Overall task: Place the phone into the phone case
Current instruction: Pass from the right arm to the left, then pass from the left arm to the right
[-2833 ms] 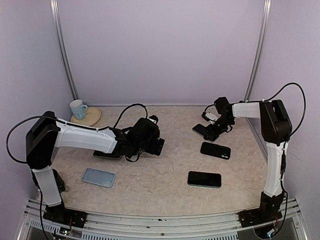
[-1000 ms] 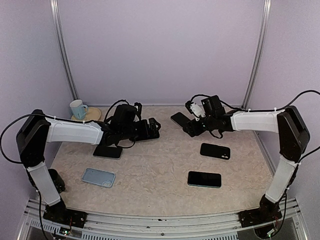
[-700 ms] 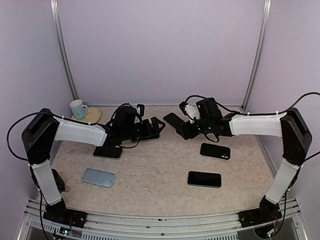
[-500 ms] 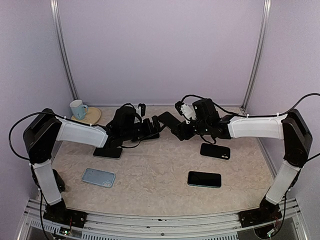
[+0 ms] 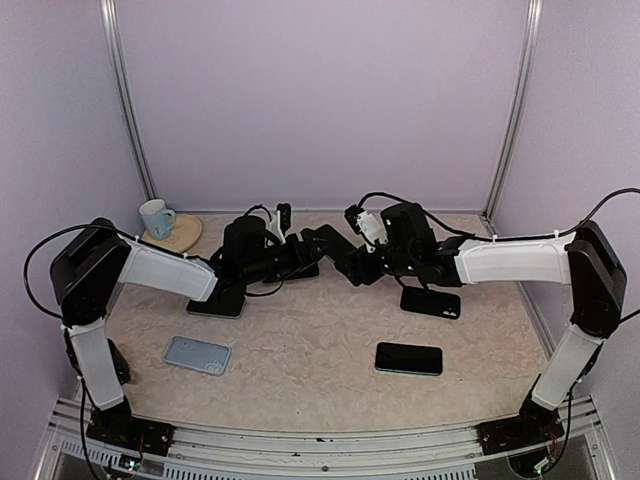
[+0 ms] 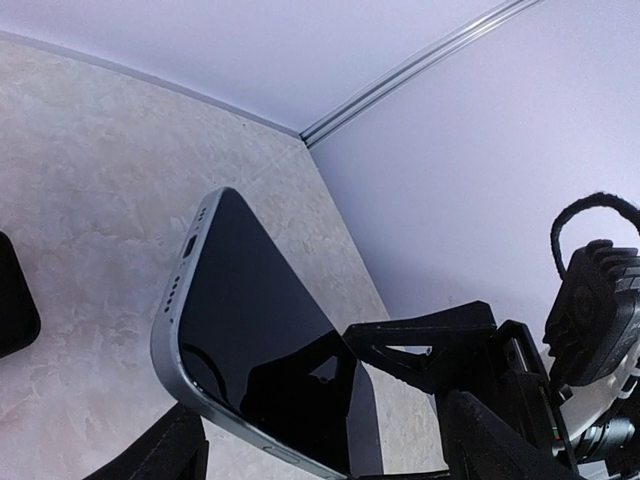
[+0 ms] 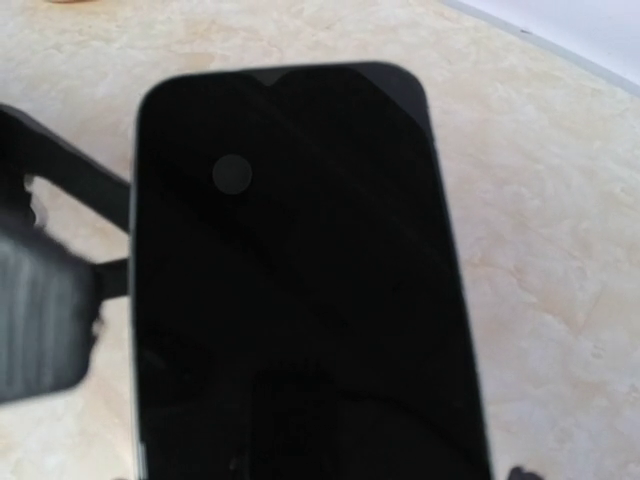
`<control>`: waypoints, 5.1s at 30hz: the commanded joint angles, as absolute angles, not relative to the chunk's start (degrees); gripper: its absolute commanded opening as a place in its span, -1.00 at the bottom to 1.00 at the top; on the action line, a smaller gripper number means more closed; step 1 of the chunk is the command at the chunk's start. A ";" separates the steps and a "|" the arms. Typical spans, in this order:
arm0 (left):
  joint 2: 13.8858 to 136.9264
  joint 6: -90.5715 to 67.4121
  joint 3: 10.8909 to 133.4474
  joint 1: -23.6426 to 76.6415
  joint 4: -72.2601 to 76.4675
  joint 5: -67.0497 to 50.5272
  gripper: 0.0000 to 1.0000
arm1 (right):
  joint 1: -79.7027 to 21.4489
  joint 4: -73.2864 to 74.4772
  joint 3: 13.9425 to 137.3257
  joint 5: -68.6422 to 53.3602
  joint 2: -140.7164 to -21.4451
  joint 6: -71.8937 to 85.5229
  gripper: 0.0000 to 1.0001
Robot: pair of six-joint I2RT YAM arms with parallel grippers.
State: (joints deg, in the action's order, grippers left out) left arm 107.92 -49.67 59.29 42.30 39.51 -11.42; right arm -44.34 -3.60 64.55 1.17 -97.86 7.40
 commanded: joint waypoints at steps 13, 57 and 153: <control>109.51 -52.53 57.04 41.30 47.66 -13.43 -0.13 | -47.24 -10.47 63.94 2.43 -95.19 8.82 0.26; 102.39 -33.84 54.24 41.31 37.76 -28.70 -1.00 | -45.02 11.22 70.20 -11.49 -89.39 -7.16 0.99; 88.14 -27.10 42.38 40.17 44.63 -32.21 0.98 | -36.21 0.53 71.62 -46.46 -89.55 11.74 -1.00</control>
